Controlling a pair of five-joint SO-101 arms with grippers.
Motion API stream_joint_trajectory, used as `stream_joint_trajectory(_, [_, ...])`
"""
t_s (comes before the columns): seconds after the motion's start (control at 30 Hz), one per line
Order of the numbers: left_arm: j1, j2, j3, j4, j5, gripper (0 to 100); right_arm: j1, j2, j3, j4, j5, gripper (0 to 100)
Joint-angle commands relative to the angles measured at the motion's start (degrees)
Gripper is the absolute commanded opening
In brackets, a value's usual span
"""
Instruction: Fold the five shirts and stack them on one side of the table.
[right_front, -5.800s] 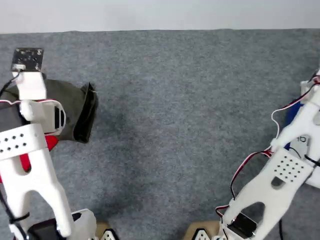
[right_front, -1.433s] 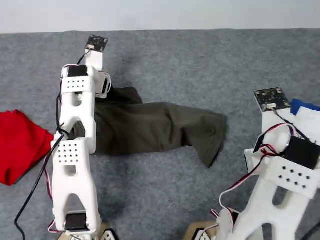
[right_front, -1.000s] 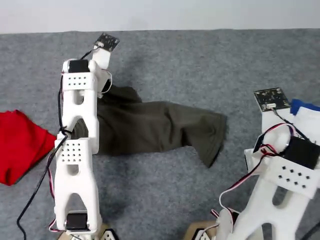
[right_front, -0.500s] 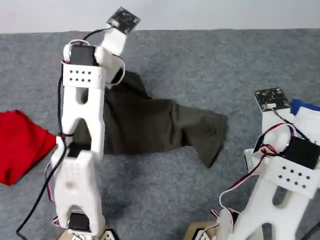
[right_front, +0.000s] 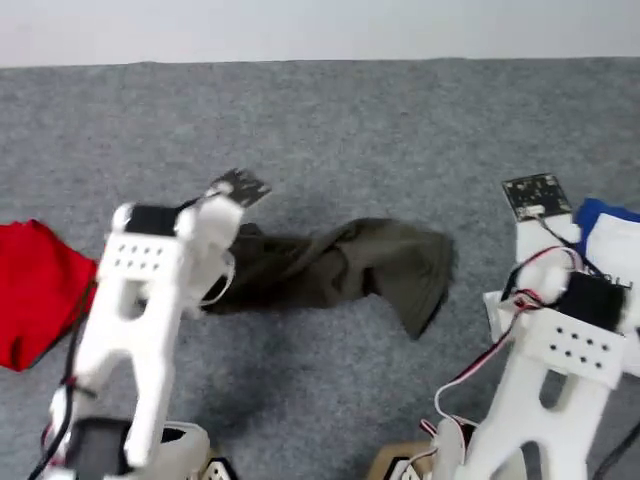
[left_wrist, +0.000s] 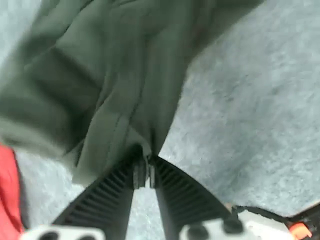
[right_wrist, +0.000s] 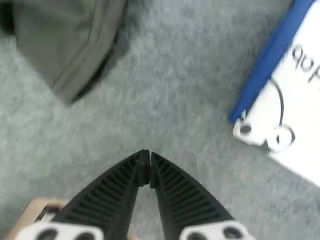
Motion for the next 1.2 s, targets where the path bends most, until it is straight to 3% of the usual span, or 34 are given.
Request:
stream_joint_trajectory(0.0, [-4.75, -6.86, 5.93, -2.11, -1.49, 0, -4.79, 3.12, 0.09, -4.62, -3.34, 1.5])
stream_joint_trajectory(0.2, [-9.05, -8.7, 9.89, -2.46, -2.11, 0, -12.0, 21.05, -8.97, -7.87, -14.51, 13.5])
stream_joint_trajectory(0.33, [-12.22, -8.53, 9.89, -2.46, -2.02, 0, -16.92, 35.38, -22.33, -4.7, -19.16, 15.4])
stream_joint_trajectory(0.63, [-14.77, -8.7, 10.15, -2.46, -2.02, 0, -24.31, 64.84, -55.03, 4.18, -22.15, 15.3])
stream_joint_trajectory(0.87, [-14.95, -8.7, 10.15, -3.6, -1.93, 0, -27.56, 79.78, -78.95, 10.68, -25.76, 15.1])
stream_joint_trajectory(1.1, [-14.95, -8.7, 10.15, -3.69, -2.02, 0, -29.93, 90.86, -84.92, 12.97, -25.32, 14.5])
stream_joint_trajectory(1.17, [-14.95, -8.7, 10.15, -4.48, -2.02, 0, -29.93, 92.0, -84.13, 13.32, -25.32, 9.9])
